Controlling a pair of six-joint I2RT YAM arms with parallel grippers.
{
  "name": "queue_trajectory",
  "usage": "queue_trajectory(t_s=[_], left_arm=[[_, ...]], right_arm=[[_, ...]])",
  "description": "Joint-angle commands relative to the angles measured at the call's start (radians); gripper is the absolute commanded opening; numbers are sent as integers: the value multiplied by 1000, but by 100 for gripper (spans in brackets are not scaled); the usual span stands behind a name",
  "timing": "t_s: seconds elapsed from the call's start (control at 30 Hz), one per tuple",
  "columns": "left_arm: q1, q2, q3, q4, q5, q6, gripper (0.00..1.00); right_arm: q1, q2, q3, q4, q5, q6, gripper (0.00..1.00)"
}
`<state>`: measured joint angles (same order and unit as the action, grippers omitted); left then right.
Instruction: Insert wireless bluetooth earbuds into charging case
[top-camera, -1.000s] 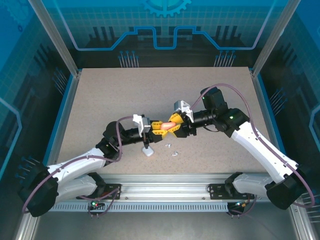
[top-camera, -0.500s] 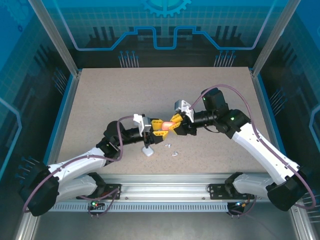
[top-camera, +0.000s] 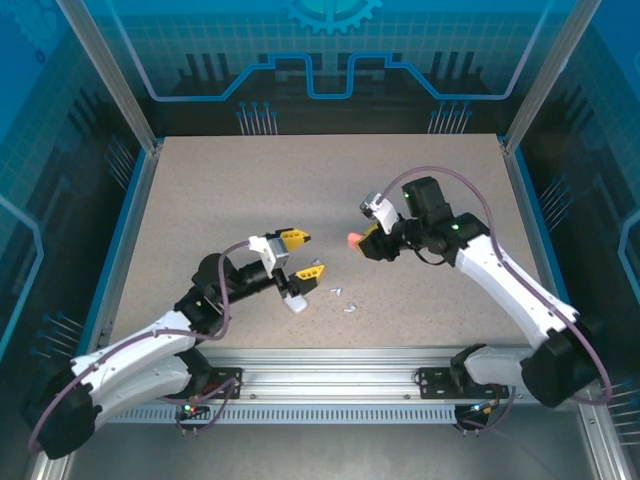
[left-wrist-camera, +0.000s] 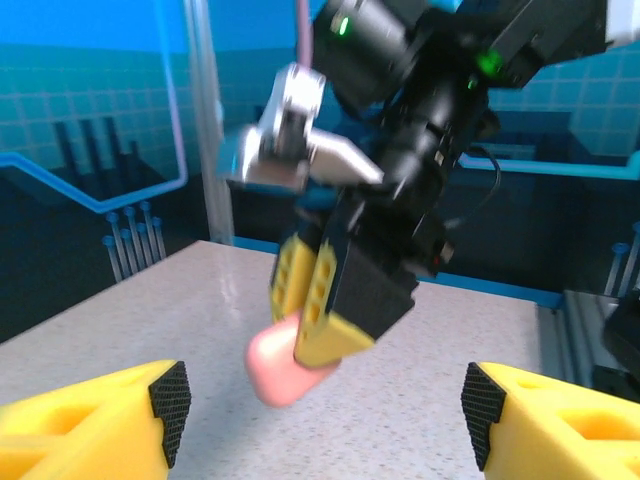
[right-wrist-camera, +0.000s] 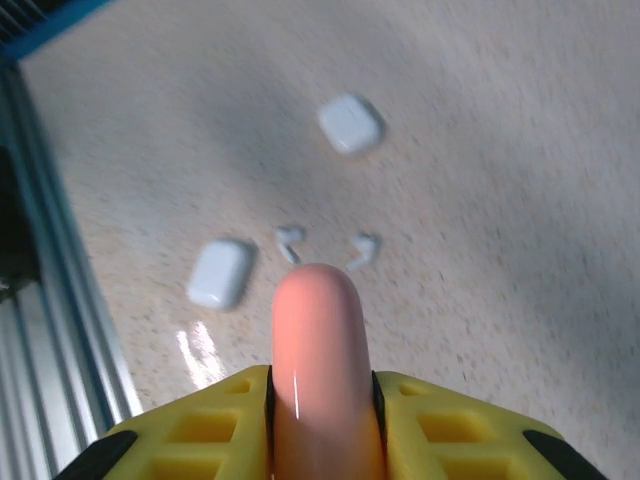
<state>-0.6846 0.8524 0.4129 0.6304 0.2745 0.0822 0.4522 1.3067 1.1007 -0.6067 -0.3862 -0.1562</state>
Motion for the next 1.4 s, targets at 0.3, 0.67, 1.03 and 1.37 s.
queue_trajectory(t_s=[0.3,0.67,1.03,1.37], left_arm=[[-1,-154,-37,-168,-173,73,74],[-1,-142,-36,-175,-171,73,71],[2,-92,0,-207,-240,47,72],[114,-31,56,-298,-240,-126,78]], right_arm=[[-62,436,183,-166,32,38,27],[-110,617,264,-211,8,33,29],[-133,643,260,-178,42,68,42],[-110,492,229,-167,216,123,60]])
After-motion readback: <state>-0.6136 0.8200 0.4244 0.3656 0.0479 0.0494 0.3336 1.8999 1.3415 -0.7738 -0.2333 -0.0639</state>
